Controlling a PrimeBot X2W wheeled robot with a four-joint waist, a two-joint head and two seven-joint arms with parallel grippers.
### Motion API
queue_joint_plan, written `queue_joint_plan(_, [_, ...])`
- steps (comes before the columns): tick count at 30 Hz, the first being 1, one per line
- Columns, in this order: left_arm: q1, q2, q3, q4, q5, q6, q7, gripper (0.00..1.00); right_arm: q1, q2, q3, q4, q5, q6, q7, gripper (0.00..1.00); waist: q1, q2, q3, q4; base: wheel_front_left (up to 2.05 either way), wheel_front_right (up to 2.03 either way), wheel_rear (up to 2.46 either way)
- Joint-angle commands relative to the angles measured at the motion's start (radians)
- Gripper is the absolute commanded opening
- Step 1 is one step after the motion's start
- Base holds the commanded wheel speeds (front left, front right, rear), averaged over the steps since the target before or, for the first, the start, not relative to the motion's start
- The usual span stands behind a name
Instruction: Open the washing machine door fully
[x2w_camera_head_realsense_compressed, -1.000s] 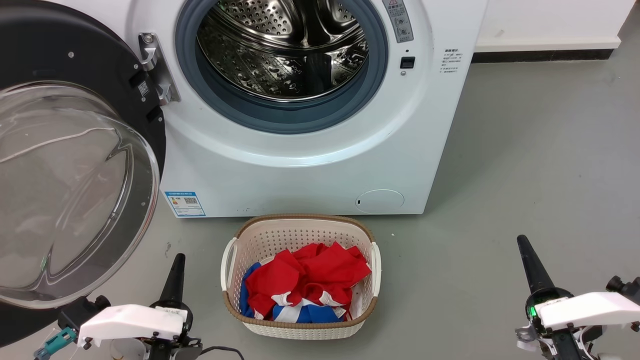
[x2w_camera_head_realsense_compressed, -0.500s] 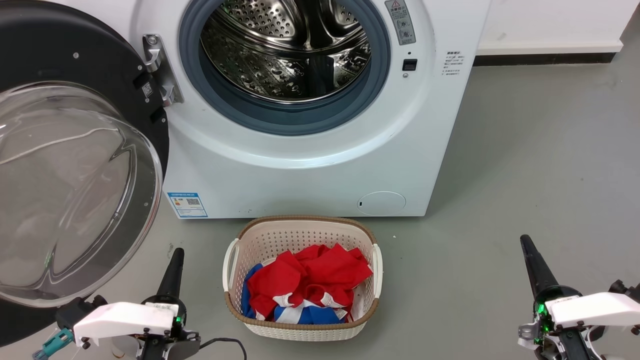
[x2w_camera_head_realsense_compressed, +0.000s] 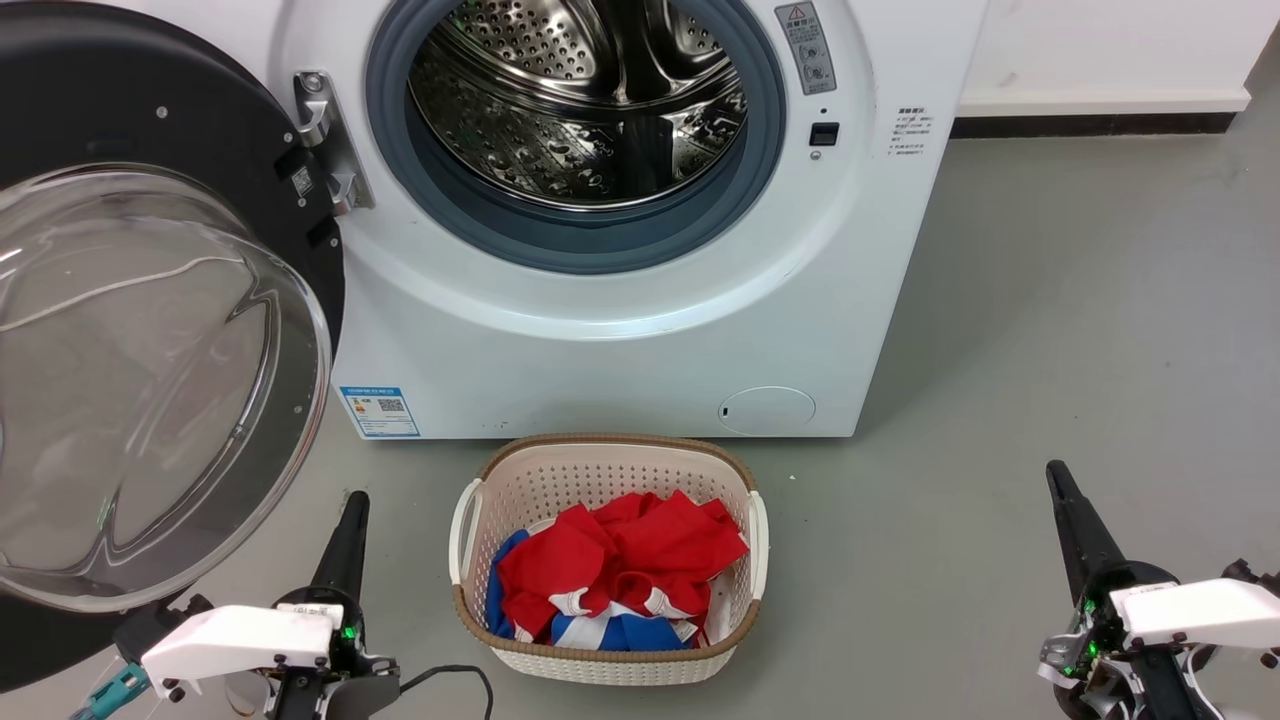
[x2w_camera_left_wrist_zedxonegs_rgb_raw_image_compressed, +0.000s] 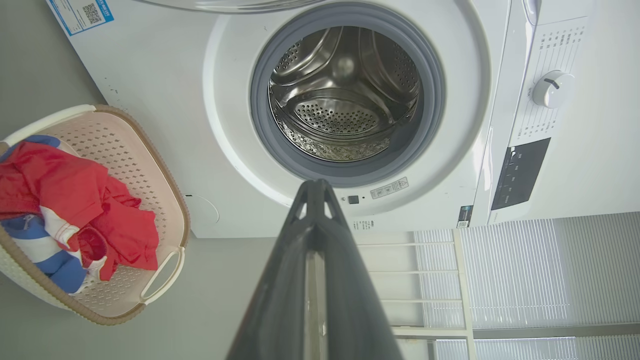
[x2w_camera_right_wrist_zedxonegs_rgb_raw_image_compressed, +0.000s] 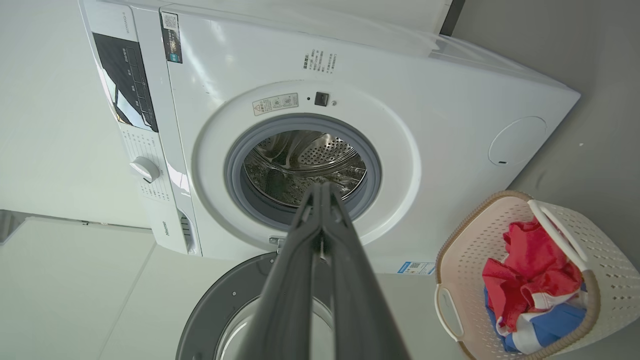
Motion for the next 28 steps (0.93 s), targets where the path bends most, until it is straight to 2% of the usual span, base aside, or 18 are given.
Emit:
queue_joint_plan(1, [-0.019,-0.002,0.008,-0.002,-0.016,-0.008,0.006,0.00,-0.015,-0.002,-0.004,-0.001,0.019,0.000,0.004,0.00,0.0000,0.0000,-0.001,0.001,0.00,0.00,0.00])
queue_joint_plan(28, [-0.025,-0.022,0.038,0.001,-0.170,-0.028,0.048,0.00,-0.029,0.004,-0.026,0.020,0.191,0.000,0.033,0.00,0.0000,0.0000,-0.011,0.011,0.00,0.00,0.00])
